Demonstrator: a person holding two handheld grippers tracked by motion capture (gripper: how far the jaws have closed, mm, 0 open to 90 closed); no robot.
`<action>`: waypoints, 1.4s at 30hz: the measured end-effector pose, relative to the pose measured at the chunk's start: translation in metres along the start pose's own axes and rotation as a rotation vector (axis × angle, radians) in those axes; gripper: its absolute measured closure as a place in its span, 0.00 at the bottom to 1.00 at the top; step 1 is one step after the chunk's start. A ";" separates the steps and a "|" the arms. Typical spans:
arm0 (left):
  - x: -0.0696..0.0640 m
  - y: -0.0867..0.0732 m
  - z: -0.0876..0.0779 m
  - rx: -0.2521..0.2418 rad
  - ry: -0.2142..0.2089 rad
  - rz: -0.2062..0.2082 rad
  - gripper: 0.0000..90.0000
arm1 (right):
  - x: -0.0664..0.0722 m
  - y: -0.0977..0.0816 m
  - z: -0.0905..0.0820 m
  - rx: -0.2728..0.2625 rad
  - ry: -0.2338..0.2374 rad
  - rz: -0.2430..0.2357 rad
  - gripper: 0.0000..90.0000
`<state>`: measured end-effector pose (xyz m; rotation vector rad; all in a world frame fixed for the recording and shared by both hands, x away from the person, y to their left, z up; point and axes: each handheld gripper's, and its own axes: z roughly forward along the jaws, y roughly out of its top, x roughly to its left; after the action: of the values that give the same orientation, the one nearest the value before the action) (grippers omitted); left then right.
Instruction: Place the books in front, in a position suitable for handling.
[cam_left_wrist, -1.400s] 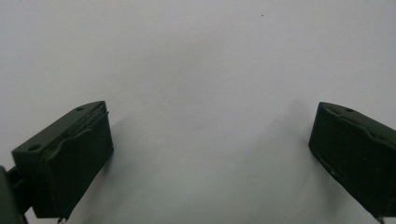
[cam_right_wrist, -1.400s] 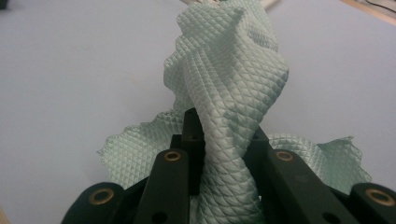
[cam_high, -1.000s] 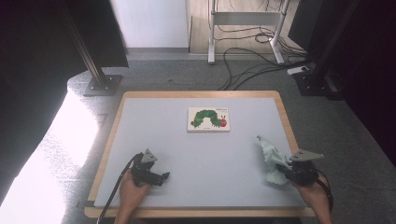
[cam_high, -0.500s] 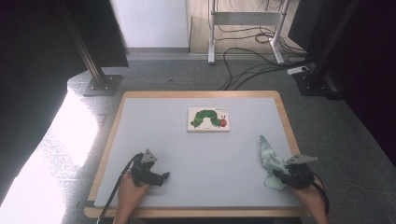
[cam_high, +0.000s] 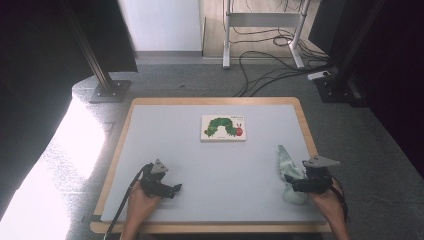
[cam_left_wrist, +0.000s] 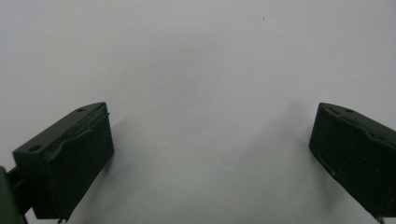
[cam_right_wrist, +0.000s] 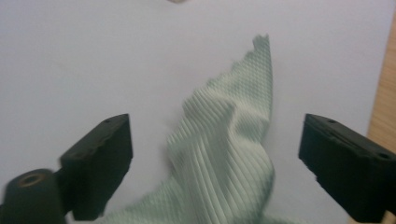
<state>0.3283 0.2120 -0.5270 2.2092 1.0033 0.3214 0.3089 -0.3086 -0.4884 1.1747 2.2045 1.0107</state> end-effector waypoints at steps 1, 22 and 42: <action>0.001 0.001 0.001 -0.009 -0.008 -0.006 0.00 | 0.002 0.003 0.002 -0.008 0.002 0.000 0.04; 0.017 0.059 0.022 -0.031 -0.004 0.122 0.00 | 0.028 0.057 0.063 -0.033 0.118 -0.032 0.00; 0.038 0.116 0.053 -0.062 -0.074 0.104 0.00 | 0.024 0.084 0.124 -0.049 0.147 -0.024 0.00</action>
<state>0.4457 0.1599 -0.4903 2.2045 0.8302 0.3115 0.4213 -0.2082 -0.5030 1.0801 2.2861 1.1687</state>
